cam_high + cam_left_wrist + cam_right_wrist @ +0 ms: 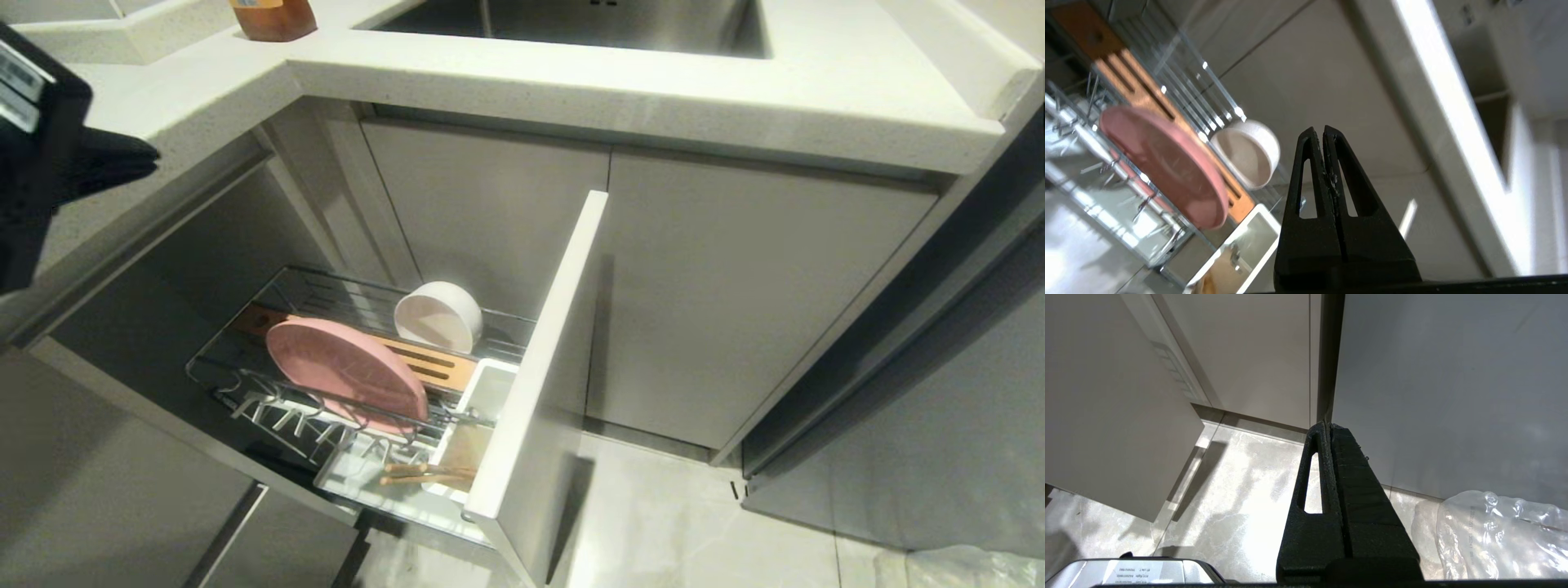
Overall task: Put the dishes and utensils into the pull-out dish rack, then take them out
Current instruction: Take the plate out of the cupboard
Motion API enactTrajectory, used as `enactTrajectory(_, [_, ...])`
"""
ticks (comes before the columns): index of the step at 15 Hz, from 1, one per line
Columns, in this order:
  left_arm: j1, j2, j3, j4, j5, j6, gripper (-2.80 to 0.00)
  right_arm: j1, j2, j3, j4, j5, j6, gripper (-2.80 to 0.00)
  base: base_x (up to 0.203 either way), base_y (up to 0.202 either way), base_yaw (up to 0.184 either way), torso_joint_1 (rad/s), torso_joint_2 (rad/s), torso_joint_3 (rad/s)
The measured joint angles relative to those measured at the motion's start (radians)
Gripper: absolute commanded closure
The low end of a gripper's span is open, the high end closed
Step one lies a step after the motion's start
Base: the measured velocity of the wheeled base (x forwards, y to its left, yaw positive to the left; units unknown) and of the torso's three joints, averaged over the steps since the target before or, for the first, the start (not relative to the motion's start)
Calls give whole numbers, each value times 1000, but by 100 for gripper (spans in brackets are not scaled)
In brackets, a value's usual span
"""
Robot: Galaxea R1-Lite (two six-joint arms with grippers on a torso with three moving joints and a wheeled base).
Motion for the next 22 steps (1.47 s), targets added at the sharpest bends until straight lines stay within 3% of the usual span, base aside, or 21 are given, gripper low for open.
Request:
enactTrajectory(5, [-23, 96, 108, 1, 44, -180, 0, 0, 0, 0, 0, 0, 0, 0, 0, 0, 0, 0, 0, 0])
enactTrajectory(9, [-28, 177, 159, 8, 56, -359, 0, 0, 0, 0, 0, 0, 0, 0, 0, 0, 0, 0, 0, 0])
enactTrajectory(10, [-28, 199, 164, 10, 59, -390, -280, 0, 0, 0, 0, 0, 0, 0, 0, 0, 0, 0, 0, 0])
enactTrajectory(15, [-22, 278, 169, 104, 70, -496, -280, 0, 0, 0, 0, 0, 0, 0, 0, 0, 0, 0, 0, 0])
enactTrajectory(22, [21, 346, 166, 127, 24, -518, -280, 0, 0, 0, 1, 0, 0, 0, 0, 0, 0, 0, 0, 0])
